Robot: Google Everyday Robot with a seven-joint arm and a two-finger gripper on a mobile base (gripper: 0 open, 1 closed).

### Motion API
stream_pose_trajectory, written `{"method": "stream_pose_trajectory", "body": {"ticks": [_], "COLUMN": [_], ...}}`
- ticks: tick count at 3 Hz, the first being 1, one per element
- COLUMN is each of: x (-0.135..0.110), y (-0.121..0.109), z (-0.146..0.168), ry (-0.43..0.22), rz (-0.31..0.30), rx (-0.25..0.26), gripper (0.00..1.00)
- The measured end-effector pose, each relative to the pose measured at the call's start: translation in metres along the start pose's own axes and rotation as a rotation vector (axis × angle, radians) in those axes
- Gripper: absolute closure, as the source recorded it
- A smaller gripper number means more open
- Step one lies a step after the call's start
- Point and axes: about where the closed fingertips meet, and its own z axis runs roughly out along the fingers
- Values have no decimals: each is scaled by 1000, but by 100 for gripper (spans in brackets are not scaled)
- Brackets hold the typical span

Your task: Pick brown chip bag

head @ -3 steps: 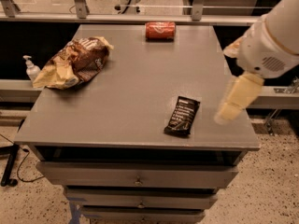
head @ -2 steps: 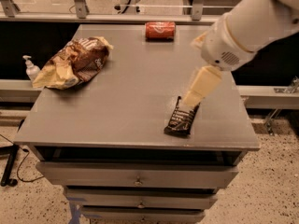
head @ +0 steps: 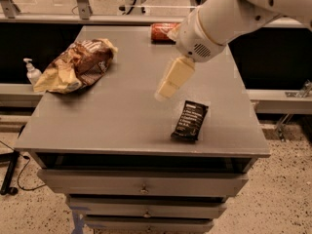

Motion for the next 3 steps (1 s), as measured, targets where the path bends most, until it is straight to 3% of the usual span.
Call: {"method": "stream_pose_trajectory", "body": {"ticks": [1, 2, 3], "x": [0, -15, -35], "y": [-7, -19, -29], "z": [-7, 13, 49], "ry": [-25, -83, -143], "rz": [-33, -133, -265], "rx": [-15, -67, -157], "gripper": [0, 0, 0]}}
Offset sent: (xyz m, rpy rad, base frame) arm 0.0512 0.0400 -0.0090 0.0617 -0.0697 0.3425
